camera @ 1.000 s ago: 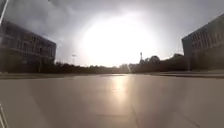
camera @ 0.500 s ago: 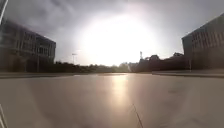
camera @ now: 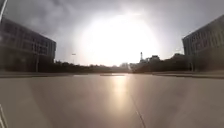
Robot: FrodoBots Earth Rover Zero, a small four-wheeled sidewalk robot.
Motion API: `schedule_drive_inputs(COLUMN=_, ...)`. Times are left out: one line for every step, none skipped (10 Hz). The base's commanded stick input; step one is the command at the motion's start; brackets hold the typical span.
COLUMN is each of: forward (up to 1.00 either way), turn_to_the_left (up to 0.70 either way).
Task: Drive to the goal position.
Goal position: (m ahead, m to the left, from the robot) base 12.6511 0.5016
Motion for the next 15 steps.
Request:
schedule_drive_inputs(forward=0.70, turn_to_the_left=0.00)
schedule_drive_inputs(forward=0.70, turn_to_the_left=0.00)
schedule_drive_inputs(forward=0.70, turn_to_the_left=0.00)
schedule_drive_inputs(forward=0.70, turn_to_the_left=0.00)
schedule_drive_inputs(forward=0.70, turn_to_the_left=0.00)
schedule_drive_inputs(forward=0.70, turn_to_the_left=0.00)
schedule_drive_inputs(forward=0.70, turn_to_the_left=0.00)
schedule_drive_inputs(forward=0.70, turn_to_the_left=0.00)
schedule_drive_inputs(forward=0.70, turn_to_the_left=0.00)
schedule_drive_inputs(forward=0.70, turn_to_the_left=0.00)
schedule_drive_inputs(forward=0.70, turn_to_the_left=0.00)
schedule_drive_inputs(forward=0.70, turn_to_the_left=0.00)
schedule_drive_inputs(forward=0.70, turn_to_the_left=0.00)
schedule_drive_inputs(forward=0.70, turn_to_the_left=0.00)
schedule_drive_inputs(forward=0.70, turn_to_the_left=0.00)
